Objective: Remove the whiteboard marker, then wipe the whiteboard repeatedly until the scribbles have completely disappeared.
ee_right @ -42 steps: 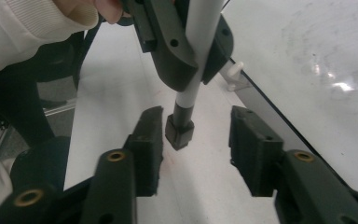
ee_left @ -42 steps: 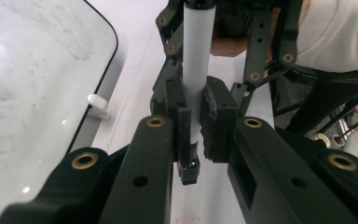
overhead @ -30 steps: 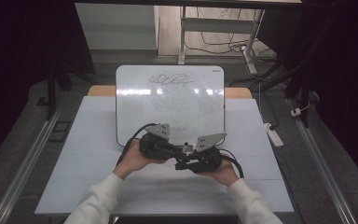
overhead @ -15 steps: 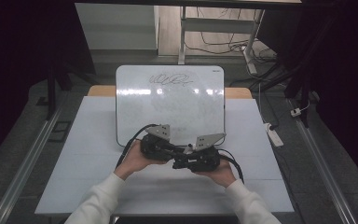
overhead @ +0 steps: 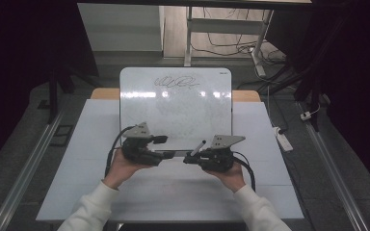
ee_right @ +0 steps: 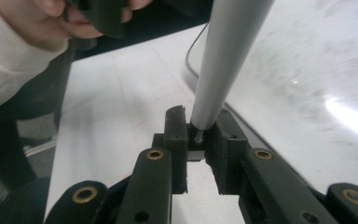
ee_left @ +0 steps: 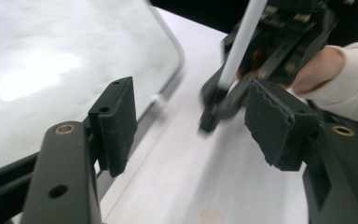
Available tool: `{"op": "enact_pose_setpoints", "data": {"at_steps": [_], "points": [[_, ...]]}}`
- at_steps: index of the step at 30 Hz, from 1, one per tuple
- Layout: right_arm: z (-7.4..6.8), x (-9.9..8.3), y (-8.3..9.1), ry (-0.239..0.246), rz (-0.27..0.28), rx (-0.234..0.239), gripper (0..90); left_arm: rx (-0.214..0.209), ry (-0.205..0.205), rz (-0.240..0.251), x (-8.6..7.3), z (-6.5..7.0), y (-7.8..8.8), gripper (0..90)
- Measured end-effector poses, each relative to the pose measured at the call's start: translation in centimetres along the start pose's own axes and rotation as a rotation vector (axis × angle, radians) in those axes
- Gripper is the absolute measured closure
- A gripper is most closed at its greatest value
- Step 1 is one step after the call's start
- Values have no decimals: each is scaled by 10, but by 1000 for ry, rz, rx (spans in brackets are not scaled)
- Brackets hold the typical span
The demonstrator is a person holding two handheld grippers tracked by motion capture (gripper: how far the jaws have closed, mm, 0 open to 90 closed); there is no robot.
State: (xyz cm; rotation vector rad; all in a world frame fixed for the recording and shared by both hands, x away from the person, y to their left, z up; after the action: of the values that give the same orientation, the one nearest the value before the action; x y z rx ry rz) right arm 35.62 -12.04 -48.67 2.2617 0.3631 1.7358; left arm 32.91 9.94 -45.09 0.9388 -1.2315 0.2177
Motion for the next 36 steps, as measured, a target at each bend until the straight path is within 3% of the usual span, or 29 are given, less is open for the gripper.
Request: {"op": "enact_pose_setpoints", "data": {"at_steps": [1,9,13,14,18,22,27,36], "points": [[0,0,0,0,0,0,776,0,0,0,0,0,0,335],[8,9,20,7,88,-105,776,170,67,-4,-54,-14,48,294],[12,12,27,9,123,-139,776,237,101,-16,-81,-20,60,270],[15,15,32,10,151,-159,777,261,115,-34,-94,-22,62,252],[24,24,41,8,206,-199,777,275,139,-55,-107,-25,62,232],[33,35,49,10,246,-241,777,312,133,-65,-116,-30,60,225],[45,49,54,12,276,-280,777,317,137,-71,-121,-33,57,218],[82,83,57,6,318,-375,777,333,129,-61,-122,-34,58,207]]}}
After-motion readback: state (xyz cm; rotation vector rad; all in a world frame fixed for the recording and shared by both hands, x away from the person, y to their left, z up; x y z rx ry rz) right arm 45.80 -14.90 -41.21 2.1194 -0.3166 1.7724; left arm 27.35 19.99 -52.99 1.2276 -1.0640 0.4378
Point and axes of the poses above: each handheld gripper's, and its own axes: y roughly backward along the jaws, x roughly out of its top, z roughly to its right, the point moved 5 cm from there along -y, roughly forward along the jaws, and after that the axes turned 15 degrees about x, right-handed, at the moved point
